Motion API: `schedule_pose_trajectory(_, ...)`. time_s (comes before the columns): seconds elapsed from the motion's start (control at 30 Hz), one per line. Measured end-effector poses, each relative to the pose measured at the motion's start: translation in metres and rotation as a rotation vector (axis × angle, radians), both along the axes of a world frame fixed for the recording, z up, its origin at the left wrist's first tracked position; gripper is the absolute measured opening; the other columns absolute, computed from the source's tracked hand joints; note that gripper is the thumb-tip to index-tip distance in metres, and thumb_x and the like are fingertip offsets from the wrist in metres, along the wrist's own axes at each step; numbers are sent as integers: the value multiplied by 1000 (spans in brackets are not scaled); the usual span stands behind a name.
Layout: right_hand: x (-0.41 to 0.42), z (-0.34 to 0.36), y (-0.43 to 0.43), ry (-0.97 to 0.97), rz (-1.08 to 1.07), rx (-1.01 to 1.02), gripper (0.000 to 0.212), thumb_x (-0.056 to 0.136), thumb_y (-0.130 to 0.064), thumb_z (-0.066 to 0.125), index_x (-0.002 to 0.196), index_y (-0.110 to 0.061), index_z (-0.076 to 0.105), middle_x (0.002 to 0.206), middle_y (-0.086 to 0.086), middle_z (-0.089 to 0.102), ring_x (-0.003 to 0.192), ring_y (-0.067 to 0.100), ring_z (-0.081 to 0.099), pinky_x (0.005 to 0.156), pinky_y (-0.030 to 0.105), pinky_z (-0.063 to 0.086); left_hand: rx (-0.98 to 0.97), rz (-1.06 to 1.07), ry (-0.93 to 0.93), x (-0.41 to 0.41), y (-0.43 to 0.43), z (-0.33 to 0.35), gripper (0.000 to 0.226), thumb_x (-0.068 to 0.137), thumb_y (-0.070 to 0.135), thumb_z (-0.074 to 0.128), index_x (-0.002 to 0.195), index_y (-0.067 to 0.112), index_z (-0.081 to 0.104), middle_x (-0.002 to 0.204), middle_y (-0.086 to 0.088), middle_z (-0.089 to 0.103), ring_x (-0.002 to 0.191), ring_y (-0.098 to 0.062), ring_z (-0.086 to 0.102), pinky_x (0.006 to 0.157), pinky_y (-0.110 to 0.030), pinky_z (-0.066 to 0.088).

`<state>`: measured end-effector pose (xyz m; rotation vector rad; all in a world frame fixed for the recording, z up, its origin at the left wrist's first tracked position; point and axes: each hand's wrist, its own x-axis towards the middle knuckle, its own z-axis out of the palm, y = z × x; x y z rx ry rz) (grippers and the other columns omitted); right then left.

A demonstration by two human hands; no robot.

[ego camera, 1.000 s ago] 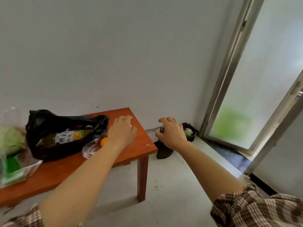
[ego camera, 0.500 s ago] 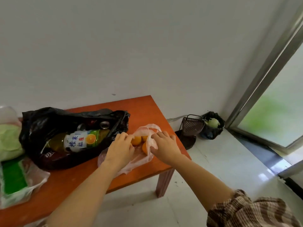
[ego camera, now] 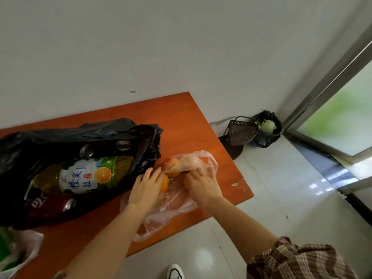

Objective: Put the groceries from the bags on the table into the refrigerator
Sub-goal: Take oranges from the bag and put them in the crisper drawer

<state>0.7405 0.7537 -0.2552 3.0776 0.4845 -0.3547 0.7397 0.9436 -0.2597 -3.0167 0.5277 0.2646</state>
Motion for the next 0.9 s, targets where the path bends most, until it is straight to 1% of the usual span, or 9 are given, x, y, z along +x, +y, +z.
schedule_pose_trajectory(0.07, 3, -4, -3, 3, -13, -30, 48, 93, -19, 45, 140, -16, 41, 145, 3, 39, 136, 26, 29, 113, 59, 3, 43, -6, 32, 5, 1, -7, 70, 92, 38, 56, 149, 15, 22, 158, -3, 17, 144, -26, 17, 109, -39, 28)
schedule_pose_trajectory(0.13, 5, -5, -5, -9, -37, -67, 57, 92, -20, 48, 146, -15, 31, 150, 3, 33, 138, 26, 27, 114, 57, 5, 67, 5, 58, 10, 0, -11, 75, 93, 32, 55, 150, 12, 12, 157, -5, 13, 143, -26, 15, 108, -37, 29)
schedule_pose_trajectory(0.27, 10, -5, 0, -31, -43, -155, 63, 91, -16, 53, 148, -12, 26, 152, 7, 29, 139, 28, 26, 113, 56, 12, 20, 53, 82, 16, -2, -14, 75, 91, 22, 59, 148, 7, 13, 145, -9, 29, 134, -27, 29, 95, -31, 43)
schedule_pose_trajectory(0.4, 11, -8, 7, -55, 30, -301, 58, 91, -10, 53, 145, -6, 29, 149, 16, 29, 133, 33, 33, 109, 55, 24, 6, 73, 98, 17, -7, -13, 67, 92, 13, 55, 146, 5, 16, 141, -12, 30, 133, -30, 29, 95, -29, 44)
schedule_pose_trajectory(0.5, 11, -9, 9, -71, 62, -354, 55, 93, -10, 50, 144, -3, 28, 147, 18, 30, 131, 34, 33, 108, 51, 28, -13, 82, 81, 19, -8, -15, 64, 92, 15, 55, 145, 6, 21, 139, -11, 33, 131, -29, 33, 93, -28, 45)
schedule_pose_trajectory(0.63, 14, -2, 0, -59, 41, -271, 51, 92, -20, 54, 139, -13, 36, 145, 11, 34, 132, 30, 31, 106, 47, 28, -34, 101, 70, 14, -3, -20, 71, 85, 31, 67, 141, 10, 29, 135, -8, 36, 126, -28, 38, 88, -30, 47)
schedule_pose_trajectory(0.73, 12, 4, -8, -51, 9, -184, 58, 85, -31, 63, 137, -21, 38, 143, 10, 33, 134, 30, 27, 110, 44, 23, -89, 112, 32, 8, 4, -18, 77, 76, 44, 73, 135, 12, 35, 134, -8, 35, 122, -30, 39, 85, -35, 49)
schedule_pose_trajectory(0.8, 7, 11, -12, -40, -48, -69, 66, 79, -41, 67, 136, -25, 40, 139, 9, 35, 131, 29, 28, 111, 41, 19, -173, 120, 30, 4, 8, -10, 80, 72, 55, 71, 132, 15, 37, 136, -7, 31, 121, -30, 36, 87, -37, 47)
schedule_pose_trajectory(0.9, -4, 31, -11, -31, -135, 160, 73, 71, -54, 69, 135, -31, 43, 130, 4, 41, 124, 26, 31, 107, 39, 24, -325, 158, 34, 2, 14, 10, 79, 69, 60, 68, 130, 18, 40, 140, -7, 27, 125, -30, 30, 93, -40, 43)
